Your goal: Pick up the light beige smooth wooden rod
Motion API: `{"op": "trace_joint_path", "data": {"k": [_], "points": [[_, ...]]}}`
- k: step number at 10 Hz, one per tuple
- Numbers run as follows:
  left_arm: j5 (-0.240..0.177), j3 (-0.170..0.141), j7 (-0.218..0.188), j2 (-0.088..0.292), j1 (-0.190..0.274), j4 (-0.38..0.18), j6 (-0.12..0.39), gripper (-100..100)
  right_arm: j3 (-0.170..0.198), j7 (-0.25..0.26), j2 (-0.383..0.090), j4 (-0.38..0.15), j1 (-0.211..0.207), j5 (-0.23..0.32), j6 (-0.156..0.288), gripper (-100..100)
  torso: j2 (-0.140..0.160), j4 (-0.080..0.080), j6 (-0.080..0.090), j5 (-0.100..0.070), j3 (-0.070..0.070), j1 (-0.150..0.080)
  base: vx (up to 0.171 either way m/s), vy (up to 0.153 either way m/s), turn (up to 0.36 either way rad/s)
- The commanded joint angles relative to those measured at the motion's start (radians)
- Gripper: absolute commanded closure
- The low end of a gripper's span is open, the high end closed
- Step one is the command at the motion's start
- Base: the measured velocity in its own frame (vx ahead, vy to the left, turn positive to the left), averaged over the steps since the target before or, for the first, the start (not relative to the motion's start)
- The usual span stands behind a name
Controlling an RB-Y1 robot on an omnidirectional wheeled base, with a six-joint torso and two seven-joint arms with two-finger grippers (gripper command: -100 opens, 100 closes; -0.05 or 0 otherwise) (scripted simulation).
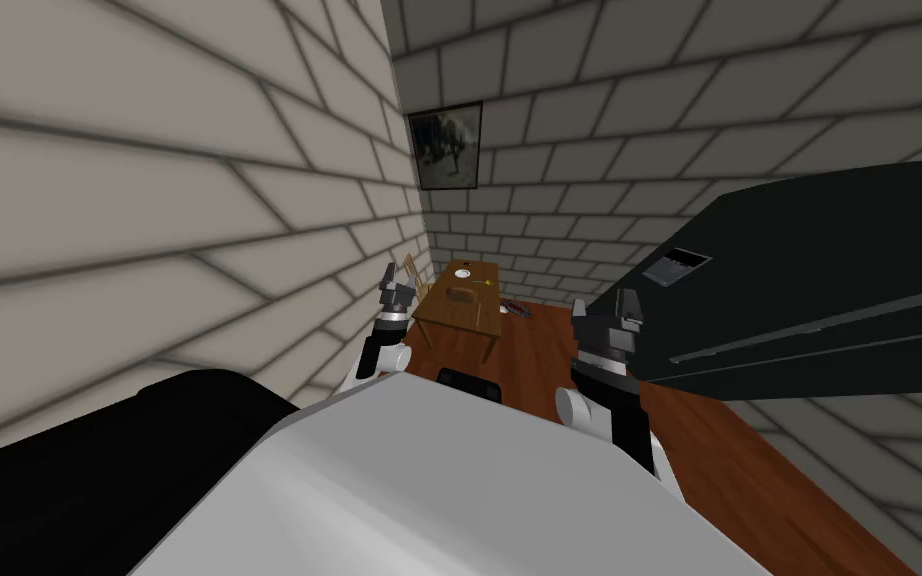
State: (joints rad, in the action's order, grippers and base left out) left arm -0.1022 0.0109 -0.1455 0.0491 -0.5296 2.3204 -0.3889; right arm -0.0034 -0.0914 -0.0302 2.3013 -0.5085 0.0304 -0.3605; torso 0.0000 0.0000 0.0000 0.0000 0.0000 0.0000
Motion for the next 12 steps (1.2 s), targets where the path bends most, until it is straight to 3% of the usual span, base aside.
{"op": "trace_joint_path", "data": {"k": [1, 4, 7, 8, 9, 10, 11, 12], "points": [[0.000, 0.000, 0.000, 0.000, 0.000, 0.000, 0.000, 0, 0.024, -0.009, -0.037, -0.002, 0.008, 0.027, 0.012, -100, 0.000, 0.000, 0.000, 0.000, 0.000, 0.000, -0.058, -0.009, 0.178], [0.000, 0.000, 0.000, 0.000, 0.000, 0.000, 0.000, 0, 0.081, -0.031, -0.094, -0.009, 0.024, 0.095, 0.037, -100, 0.006, 0.001, 0.000, 0.000, 0.004, -0.001, -0.106, -0.021, 0.293], [0.000, 0.000, 0.000, 0.000, 0.000, 0.000, 0.000, 0, 0.164, -0.060, -0.163, -0.027, 0.043, 0.186, 0.071, -100, 0.010, 0.002, 0.000, 0.000, 0.006, -0.002, -0.154, -0.017, 0.384], [0.000, 0.000, 0.000, 0.000, 0.000, 0.000, 0.000, 0, 0.164, -0.060, -0.163, -0.027, 0.043, 0.203, 0.071, -100, 0.010, 0.002, 0.000, 0.000, 0.006, -0.001, -0.119, -0.002, 0.148], [0.000, 0.000, 0.000, 0.000, 0.000, 0.000, 0.000, 0, 0.196, -0.070, -0.188, -0.037, 0.049, 0.239, 0.083, -100, 0.009, 0.002, 0.000, 0.000, 0.005, -0.001, -0.092, 0.001, 0.314], [0.000, 0.000, 0.000, 0.000, 0.000, 0.000, 0.000, 0, 0.196, -0.070, -0.188, -0.037, 0.049, 0.249, 0.083, -100, 0.007, 0.002, -0.001, 0.000, 0.004, -0.001, -0.048, -0.007, 0.137], [0.000, 0.000, 0.000, 0.000, 0.000, 0.000, 0.000, 0, 0.231, -0.081, -0.216, -0.048, 0.055, 0.287, 0.095, -100, 0.004, 0.001, 0.001, 0.000, 0.002, -0.002, -0.054, 0.012, 0.268], [0.000, 0.000, 0.000, 0.000, 0.000, 0.000, 0.000, 0, 0.231, -0.081, -0.216, -0.048, 0.055, 0.298, 0.095, -100, 0.003, 0.001, 0.000, 0.000, 0.002, -0.001, -0.062, 0.005, 0.161]]}}
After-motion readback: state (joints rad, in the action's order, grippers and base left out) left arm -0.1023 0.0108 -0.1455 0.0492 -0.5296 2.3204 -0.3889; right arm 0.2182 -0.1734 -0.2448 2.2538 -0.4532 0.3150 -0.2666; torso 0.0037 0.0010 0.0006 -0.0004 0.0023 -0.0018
